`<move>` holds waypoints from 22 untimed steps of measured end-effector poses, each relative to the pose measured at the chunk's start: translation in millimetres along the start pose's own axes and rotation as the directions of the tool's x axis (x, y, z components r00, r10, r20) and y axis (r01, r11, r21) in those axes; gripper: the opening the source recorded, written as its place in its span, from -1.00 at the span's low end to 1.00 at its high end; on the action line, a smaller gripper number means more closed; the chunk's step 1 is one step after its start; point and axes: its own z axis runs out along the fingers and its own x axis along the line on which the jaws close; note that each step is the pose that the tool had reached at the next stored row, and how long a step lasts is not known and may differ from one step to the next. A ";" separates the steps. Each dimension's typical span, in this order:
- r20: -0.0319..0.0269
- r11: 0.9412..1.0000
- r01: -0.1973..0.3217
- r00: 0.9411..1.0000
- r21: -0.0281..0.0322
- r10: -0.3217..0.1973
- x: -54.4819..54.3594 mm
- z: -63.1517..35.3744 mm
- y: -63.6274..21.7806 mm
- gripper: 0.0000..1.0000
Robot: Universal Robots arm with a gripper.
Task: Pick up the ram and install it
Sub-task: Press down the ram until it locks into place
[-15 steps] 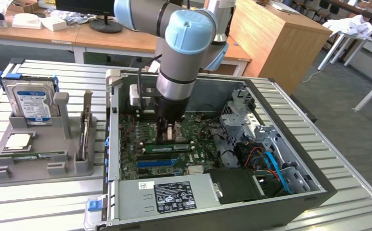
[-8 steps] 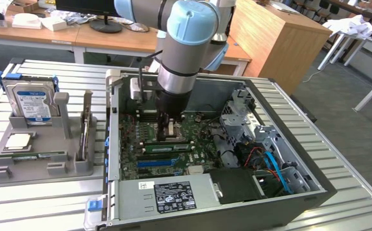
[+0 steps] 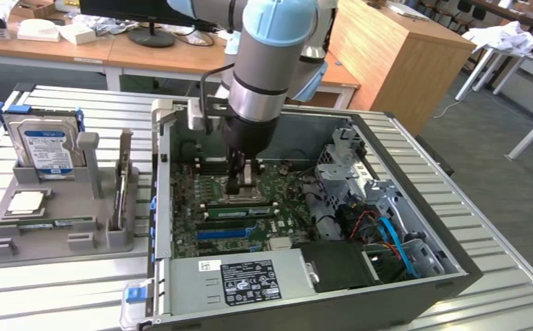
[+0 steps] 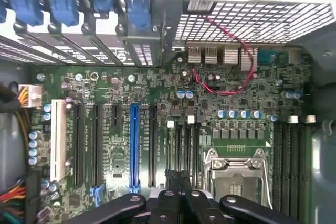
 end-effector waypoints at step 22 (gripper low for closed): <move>-0.002 1.000 0.000 1.000 0.000 0.000 -2.5 -59.9 1.1 -0.80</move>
